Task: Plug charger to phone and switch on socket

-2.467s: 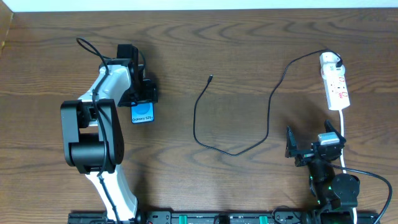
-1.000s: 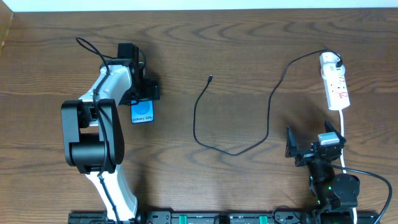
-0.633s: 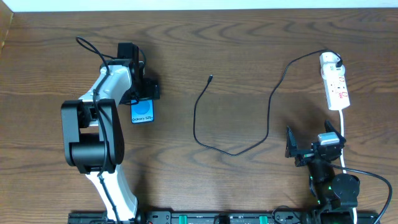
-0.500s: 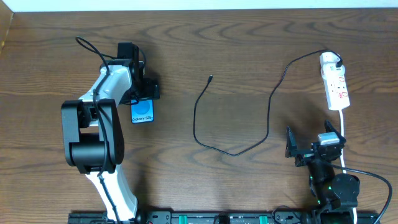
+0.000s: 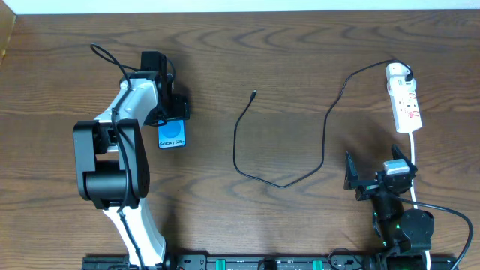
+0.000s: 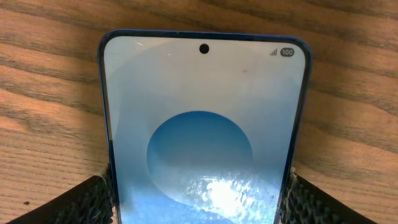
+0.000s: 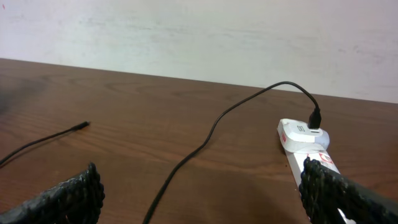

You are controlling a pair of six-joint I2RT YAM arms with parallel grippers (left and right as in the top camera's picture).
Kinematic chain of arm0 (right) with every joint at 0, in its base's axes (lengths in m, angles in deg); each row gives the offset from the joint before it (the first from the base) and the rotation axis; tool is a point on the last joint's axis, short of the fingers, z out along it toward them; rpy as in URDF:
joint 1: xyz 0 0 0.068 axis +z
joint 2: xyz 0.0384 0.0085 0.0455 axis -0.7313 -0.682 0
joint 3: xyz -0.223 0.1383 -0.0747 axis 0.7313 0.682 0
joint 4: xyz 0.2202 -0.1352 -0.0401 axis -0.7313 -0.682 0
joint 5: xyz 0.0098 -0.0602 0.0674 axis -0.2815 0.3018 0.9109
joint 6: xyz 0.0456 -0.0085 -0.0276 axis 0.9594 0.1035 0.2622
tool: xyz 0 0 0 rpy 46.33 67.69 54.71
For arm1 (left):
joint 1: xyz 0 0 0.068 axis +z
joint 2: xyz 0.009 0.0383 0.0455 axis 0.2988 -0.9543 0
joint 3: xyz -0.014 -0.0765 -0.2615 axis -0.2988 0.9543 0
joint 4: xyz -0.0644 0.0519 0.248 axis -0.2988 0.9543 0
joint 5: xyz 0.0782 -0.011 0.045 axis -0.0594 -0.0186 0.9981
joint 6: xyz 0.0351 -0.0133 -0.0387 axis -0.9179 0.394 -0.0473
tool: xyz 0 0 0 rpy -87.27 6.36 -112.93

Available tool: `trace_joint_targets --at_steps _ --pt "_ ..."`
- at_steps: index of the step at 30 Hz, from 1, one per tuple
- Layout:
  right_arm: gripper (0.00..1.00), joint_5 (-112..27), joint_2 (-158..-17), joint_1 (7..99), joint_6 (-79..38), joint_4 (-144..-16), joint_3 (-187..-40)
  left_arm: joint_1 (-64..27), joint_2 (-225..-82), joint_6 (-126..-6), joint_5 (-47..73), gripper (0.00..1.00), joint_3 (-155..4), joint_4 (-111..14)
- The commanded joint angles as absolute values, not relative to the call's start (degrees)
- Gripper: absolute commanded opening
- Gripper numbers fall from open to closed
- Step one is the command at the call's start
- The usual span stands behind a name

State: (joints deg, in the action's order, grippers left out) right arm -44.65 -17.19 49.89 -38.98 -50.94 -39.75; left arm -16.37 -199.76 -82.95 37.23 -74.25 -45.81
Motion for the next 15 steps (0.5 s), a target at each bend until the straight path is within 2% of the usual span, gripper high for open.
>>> trace_joint_targets --at_steps 1,10,14,15 --pt "0.99 -44.9 -17.1 49.7 -38.2 -51.2 -39.7 -16.5 -201.8 -82.7 35.3 0.78 -72.5 -45.0" --pt "0.99 -44.9 -17.1 49.7 -38.2 -51.2 -39.7 -16.5 -201.8 -82.7 35.3 0.74 -72.5 -44.0" --pt "0.99 -44.9 -17.1 49.7 -38.2 -51.2 -39.7 -16.5 -201.8 -82.7 35.3 0.75 -72.5 -42.3" --pt "0.99 -44.9 -17.1 49.7 -38.2 -51.2 -39.7 -16.5 -201.8 -82.7 35.3 0.8 -72.5 -42.0"
